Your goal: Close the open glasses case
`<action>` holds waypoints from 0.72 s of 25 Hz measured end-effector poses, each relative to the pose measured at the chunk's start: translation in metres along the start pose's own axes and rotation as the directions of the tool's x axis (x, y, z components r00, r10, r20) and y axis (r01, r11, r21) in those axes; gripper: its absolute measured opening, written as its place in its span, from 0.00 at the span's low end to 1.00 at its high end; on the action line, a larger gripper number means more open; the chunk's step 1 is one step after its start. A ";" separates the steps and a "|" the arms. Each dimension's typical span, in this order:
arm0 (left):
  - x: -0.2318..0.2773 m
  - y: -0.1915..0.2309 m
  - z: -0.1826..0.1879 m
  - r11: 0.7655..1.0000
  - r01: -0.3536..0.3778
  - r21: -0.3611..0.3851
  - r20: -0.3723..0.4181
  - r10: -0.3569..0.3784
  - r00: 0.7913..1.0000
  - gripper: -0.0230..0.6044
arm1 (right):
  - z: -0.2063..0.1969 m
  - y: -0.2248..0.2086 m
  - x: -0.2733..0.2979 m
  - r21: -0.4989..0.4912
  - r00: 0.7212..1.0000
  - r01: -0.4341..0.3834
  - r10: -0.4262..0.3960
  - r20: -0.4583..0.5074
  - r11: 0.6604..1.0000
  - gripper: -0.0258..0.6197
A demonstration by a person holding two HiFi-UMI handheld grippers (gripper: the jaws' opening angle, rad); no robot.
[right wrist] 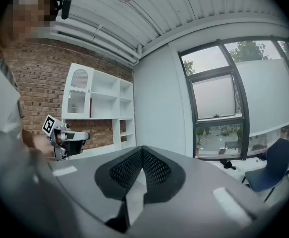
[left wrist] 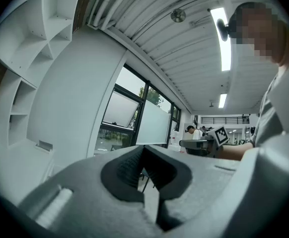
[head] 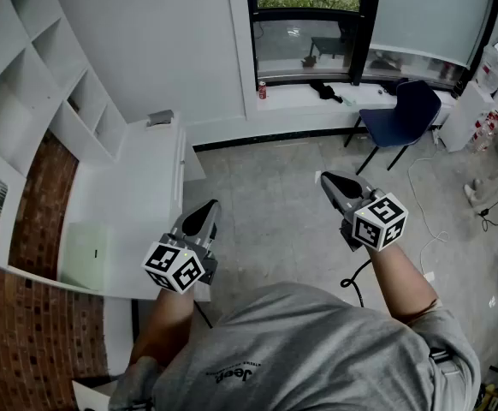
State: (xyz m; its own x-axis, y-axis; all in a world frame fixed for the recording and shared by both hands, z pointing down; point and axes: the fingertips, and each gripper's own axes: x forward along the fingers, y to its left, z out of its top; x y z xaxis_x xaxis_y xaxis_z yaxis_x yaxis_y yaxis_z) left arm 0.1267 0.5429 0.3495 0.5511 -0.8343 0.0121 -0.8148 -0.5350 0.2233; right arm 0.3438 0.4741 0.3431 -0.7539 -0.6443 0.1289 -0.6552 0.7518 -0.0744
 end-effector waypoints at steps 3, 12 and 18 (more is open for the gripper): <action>0.003 -0.002 0.000 1.000 0.001 0.003 -0.003 -0.001 1.000 0.03 | 0.000 -0.002 -0.001 0.002 1.000 -0.003 0.003 0.001 1.000 0.05; 0.018 -0.021 0.000 1.000 0.006 0.013 -0.002 -0.006 1.000 0.03 | -0.002 -0.018 -0.015 0.010 1.000 -0.006 0.006 0.000 1.000 0.05; 0.034 -0.045 -0.002 1.000 0.002 0.023 -0.001 -0.001 1.000 0.03 | 0.000 -0.039 -0.035 0.040 1.000 -0.004 0.003 0.012 0.999 0.05</action>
State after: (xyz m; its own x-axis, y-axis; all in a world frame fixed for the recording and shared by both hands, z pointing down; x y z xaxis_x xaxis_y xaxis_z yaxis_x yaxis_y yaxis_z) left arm 0.1826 0.5392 0.3421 0.5526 -0.8334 0.0130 -0.8178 -0.5391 0.2013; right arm 0.3961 0.4675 0.3416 -0.7565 -0.6435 0.1167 -0.6539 0.7479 -0.1143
